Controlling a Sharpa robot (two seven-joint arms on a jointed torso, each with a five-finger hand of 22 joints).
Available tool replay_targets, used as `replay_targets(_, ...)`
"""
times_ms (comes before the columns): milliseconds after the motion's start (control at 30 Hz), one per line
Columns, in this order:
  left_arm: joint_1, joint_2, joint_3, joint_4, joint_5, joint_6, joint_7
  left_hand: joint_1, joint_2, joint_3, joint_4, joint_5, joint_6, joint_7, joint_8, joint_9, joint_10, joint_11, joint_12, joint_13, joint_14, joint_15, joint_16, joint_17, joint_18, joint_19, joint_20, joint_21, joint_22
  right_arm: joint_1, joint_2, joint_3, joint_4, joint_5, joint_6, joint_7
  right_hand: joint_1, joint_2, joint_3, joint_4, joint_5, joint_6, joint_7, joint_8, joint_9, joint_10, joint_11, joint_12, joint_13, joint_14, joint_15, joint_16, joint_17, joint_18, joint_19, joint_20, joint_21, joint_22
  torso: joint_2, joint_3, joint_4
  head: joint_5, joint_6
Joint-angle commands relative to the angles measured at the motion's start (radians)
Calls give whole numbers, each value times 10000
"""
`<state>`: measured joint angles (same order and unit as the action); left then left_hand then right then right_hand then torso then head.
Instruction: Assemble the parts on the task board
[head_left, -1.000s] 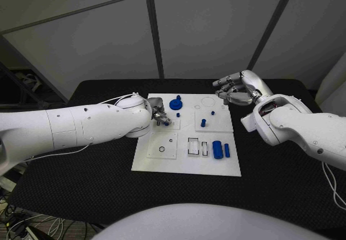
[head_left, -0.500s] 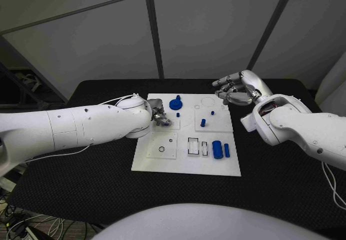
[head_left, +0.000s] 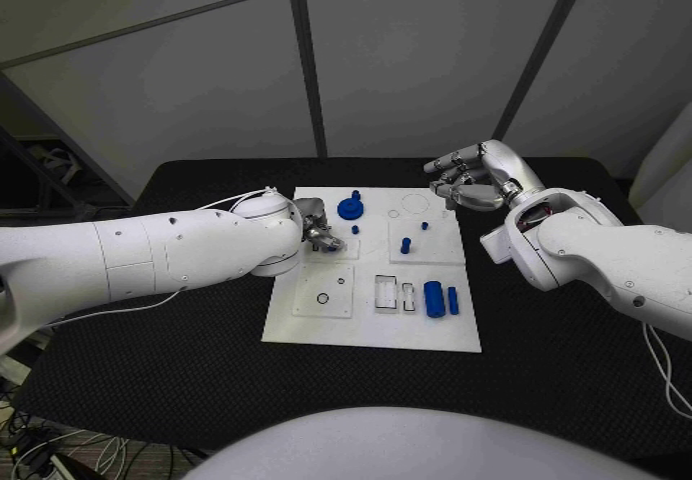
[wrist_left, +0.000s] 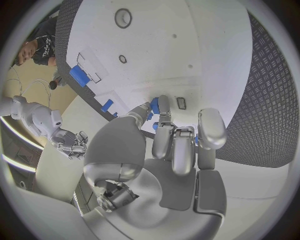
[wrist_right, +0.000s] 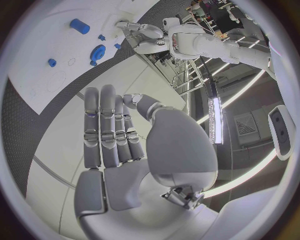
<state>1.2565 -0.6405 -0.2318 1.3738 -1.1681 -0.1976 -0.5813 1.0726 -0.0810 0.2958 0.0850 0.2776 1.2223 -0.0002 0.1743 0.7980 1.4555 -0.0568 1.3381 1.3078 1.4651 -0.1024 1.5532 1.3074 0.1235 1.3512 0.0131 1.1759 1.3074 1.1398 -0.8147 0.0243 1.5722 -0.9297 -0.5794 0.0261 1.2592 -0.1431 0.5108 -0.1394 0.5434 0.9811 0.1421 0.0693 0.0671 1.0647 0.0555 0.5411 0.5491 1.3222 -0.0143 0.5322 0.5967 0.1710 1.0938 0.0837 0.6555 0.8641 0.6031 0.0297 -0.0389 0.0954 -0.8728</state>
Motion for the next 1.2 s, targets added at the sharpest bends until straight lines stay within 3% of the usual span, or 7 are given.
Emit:
replay_targets(33,-9,11,-6,-13,44,50,-14,-29,-300,-238,430,-162,103,10,-58,-15,-51,0,41,95,995,-14,33,2354,-290,58,4,37,388,21,-8,7,21,-27,40,88,25,92,-72,-7,43,48,47,-48,-10,-10,54,-18,-9,79,-25,-40,-11,115,50,32,-58,-12,0,-3,3,-12,2)
replay_targets(167,-10,-5,2,-19,44,45,-16,14,-516,-708,1145,-973,179,34,-95,-17,-61,9,21,77,989,-9,19,2325,-286,63,0,21,397,21,-16,7,27,-27,38,90,25,92,-72,-7,43,48,47,-48,-10,-10,54,-18,-9,79,-25,-40,-11,115,50,32,-58,-12,3,2,1,-15,2)
replay_targets(333,-10,-49,25,-8,44,12,-23,317,-674,-1254,2000,-1192,244,59,-148,-16,-73,30,2,61,983,-3,7,2299,-280,59,4,-15,402,20,-32,7,35,-27,37,89,25,92,-72,-7,43,48,47,-48,-10,-10,54,-18,-9,79,-25,-40,-11,115,50,32,-58,-12,-2,-1,10,-19,2)
replay_targets(933,-12,-116,289,32,43,-40,-21,330,-698,-1393,2086,-1243,256,71,-163,-16,-78,42,-8,52,982,-3,6,2297,-277,58,3,-25,403,20,-56,6,49,-27,40,87,19,93,-78,-6,46,44,49,-50,-11,-14,56,-18,-22,81,-23,-59,-14,114,51,33,-68,-15,-3,5,5,-20,2)
replay_targets(1100,-13,-232,576,146,43,158,-93,291,-751,-1609,2093,-1478,254,83,-199,-23,-110,52,-59,1,970,-1,-21,2242,-264,28,5,-90,377,20,-67,6,50,-27,36,87,19,93,-78,-6,46,44,49,-50,-11,-14,56,-18,-22,81,-23,-59,-14,114,51,33,-68,-15,-2,1,4,-21,2)
replay_targets(1200,-14,-353,901,232,43,402,-208,236,-750,-1758,2101,-1920,241,101,-241,-35,-153,66,-122,-62,955,2,-54,2180,-248,-11,6,-169,343,20,-73,6,44,-27,34,89,19,93,-78,-6,46,44,49,-50,-11,-14,56,-18,-22,81,-23,-59,-14,114,51,33,-68,-15,-11,-3,6,-32,2)
